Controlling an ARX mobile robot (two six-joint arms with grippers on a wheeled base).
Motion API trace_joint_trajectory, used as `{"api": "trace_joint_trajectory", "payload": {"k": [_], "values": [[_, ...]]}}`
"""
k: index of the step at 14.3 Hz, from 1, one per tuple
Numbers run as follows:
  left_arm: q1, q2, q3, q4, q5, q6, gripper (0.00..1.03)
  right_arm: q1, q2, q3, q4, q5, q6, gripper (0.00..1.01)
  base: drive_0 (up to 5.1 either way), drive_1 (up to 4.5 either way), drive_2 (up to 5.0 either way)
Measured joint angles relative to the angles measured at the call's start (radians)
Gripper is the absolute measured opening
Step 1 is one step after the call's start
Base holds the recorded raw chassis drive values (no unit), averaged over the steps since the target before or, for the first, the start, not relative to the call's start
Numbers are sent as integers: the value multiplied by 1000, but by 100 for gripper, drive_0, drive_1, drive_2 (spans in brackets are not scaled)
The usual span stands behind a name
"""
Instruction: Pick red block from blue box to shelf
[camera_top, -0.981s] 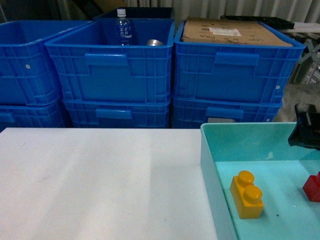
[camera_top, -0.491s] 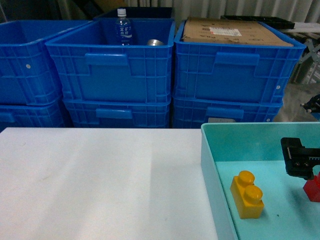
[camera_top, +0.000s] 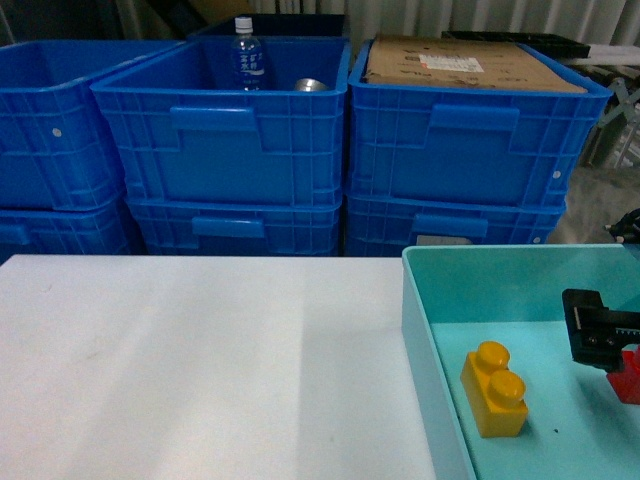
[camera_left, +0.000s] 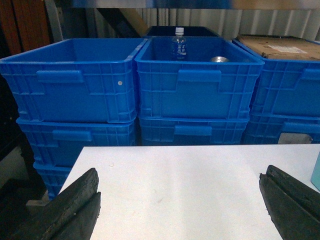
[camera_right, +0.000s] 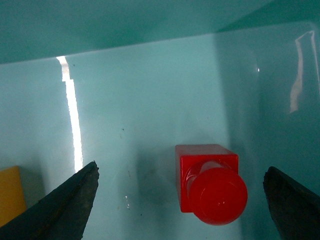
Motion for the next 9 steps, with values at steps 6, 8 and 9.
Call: {"api": "trace_joint_trajectory", "payload": {"k": [6, 8, 9], "values": [[0, 0, 0, 0, 0, 0, 98, -13, 17, -1, 24, -5, -2, 98, 0, 0, 0], [0, 0, 0, 0, 0, 0, 98, -18, 34, -1, 50, -13, -5, 98, 0, 0, 0], [0, 0, 0, 0, 0, 0, 98, -3, 68, 7, 50, 0, 3, 90, 0, 0, 0]]}}
